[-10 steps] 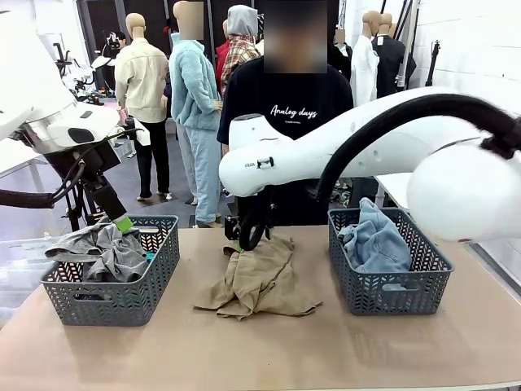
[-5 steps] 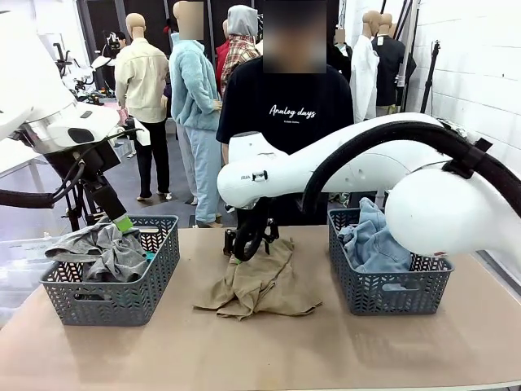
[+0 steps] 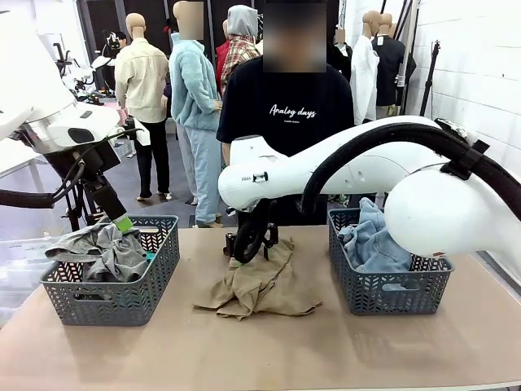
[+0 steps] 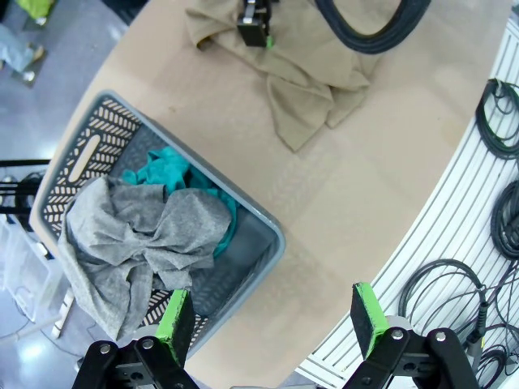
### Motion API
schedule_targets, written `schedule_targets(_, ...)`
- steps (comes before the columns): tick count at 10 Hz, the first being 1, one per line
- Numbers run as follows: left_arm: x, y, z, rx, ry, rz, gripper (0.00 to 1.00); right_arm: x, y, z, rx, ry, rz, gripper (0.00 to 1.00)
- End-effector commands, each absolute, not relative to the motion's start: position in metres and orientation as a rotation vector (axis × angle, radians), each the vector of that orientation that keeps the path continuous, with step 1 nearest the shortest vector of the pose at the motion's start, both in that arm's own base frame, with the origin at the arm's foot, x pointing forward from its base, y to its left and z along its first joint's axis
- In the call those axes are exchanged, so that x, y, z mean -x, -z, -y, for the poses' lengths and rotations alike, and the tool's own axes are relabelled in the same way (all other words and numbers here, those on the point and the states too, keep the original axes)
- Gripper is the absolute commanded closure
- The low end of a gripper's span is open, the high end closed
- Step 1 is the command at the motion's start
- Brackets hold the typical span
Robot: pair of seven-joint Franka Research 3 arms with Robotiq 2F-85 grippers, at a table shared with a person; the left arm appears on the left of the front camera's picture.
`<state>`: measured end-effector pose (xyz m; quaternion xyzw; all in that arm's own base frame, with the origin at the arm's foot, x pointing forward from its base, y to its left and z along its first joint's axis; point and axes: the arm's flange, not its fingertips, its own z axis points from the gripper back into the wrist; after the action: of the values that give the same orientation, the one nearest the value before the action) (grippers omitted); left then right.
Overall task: Sort the tops and bottoms.
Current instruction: Lift clothes from the center of the table with your right hand.
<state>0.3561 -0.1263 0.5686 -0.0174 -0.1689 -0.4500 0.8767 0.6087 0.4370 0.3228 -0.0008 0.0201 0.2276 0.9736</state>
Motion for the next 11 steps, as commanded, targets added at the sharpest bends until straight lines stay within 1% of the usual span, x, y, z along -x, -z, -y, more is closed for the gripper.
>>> schedule_targets(1, -0.355, -0.569, 0.124, 0.035, 0.957, 0.350, 0.00, -0.609, -0.328, -0.435, -0.020, -0.441, -0.075, 0.63)
schedule_targets(3, -0.355, -0.569, 0.124, 0.035, 0.957, 0.350, 0.00, -0.609, -0.327, -0.432, -0.024, -0.433, -0.083, 1.00)
schedule_targets(6, -0.355, -0.569, 0.124, 0.035, 0.957, 0.350, 0.00, -0.606, -0.324, -0.432, -0.036, -0.438, -0.088, 1.00)
schedule_targets(8, -0.355, -0.569, 0.124, 0.035, 0.957, 0.350, 0.00, -0.596, -0.333, -0.430, -0.049, -0.432, -0.061, 1.00)
schedule_targets(11, -0.355, -0.569, 0.124, 0.035, 0.957, 0.350, 0.00, -0.577, -0.347, -0.423, -0.074, -0.423, -0.065, 1.00)
